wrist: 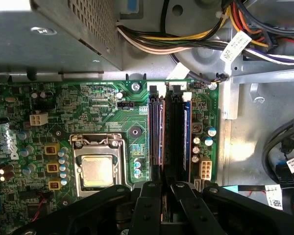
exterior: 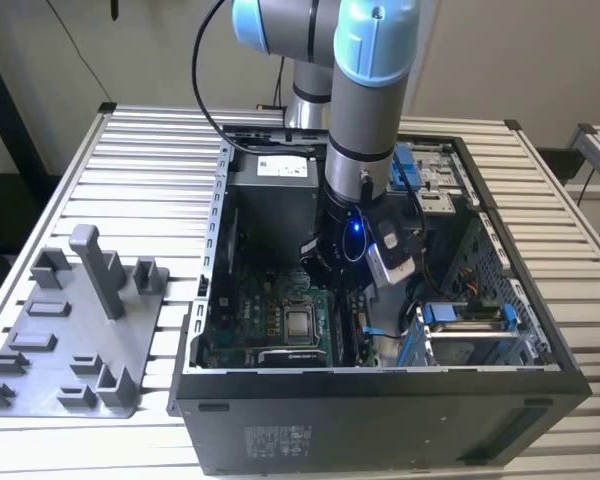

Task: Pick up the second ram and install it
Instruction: 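Insert the second ram into the second slot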

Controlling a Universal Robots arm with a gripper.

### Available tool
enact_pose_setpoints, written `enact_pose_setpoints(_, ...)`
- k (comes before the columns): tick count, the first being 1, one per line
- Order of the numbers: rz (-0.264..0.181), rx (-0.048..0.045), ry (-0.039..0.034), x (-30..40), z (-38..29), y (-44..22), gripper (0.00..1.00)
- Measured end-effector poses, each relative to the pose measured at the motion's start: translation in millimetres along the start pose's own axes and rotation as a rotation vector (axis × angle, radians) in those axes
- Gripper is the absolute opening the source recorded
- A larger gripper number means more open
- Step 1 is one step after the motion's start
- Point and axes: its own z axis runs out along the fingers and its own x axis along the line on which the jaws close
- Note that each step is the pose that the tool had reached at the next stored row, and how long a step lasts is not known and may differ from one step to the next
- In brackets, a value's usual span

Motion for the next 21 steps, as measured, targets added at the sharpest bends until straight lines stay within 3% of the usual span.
enact_pose_setpoints(21,-0.002,-0.0001,-0.0001,0.0,0.0,0.3,0.14)
